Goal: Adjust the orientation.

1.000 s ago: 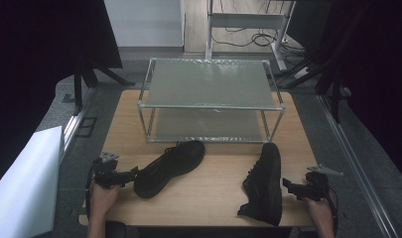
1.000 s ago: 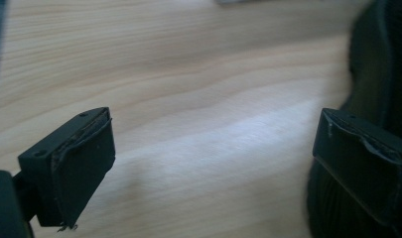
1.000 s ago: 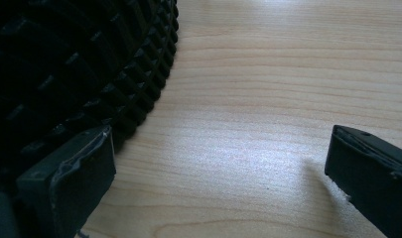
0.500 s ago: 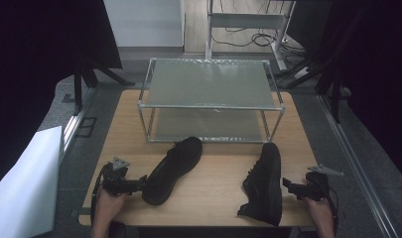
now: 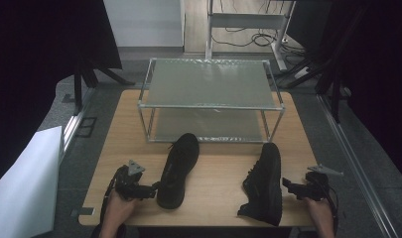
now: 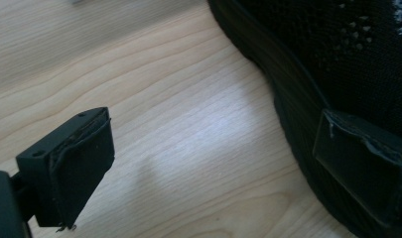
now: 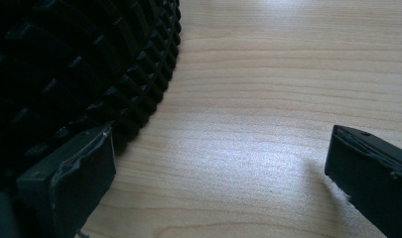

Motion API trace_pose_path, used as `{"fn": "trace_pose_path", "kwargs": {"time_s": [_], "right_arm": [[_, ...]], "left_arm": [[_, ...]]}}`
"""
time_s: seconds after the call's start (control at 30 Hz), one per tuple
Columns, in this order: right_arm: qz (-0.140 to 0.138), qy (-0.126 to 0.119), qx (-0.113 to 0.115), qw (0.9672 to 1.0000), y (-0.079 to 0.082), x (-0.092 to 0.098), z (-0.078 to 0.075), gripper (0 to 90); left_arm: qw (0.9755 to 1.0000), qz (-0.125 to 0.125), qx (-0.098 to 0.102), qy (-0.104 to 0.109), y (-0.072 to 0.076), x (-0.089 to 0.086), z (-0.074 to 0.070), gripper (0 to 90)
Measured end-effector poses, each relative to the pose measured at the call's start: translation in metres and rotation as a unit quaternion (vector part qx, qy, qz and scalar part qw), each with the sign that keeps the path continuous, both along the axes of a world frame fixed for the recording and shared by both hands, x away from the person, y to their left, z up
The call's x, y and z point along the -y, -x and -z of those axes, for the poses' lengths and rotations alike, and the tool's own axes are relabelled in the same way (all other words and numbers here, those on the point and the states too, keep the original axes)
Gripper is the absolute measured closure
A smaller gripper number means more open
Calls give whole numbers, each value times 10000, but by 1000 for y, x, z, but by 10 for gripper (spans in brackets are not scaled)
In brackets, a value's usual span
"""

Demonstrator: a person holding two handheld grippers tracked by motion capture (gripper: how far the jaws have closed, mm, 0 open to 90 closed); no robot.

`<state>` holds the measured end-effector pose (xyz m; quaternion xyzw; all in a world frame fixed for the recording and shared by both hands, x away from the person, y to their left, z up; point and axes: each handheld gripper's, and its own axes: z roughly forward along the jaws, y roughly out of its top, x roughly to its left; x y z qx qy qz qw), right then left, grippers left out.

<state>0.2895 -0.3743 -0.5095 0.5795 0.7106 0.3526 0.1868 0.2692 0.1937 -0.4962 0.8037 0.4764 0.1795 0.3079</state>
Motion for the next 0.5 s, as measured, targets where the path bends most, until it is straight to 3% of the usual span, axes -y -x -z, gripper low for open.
{"fn": "trace_pose_path", "kwargs": {"time_s": [0.5], "right_arm": [[-63,0,-47,10000,-1,-1,1,0]], "left_arm": [[9997,235,73,-22,-2,22,3,0]]}}
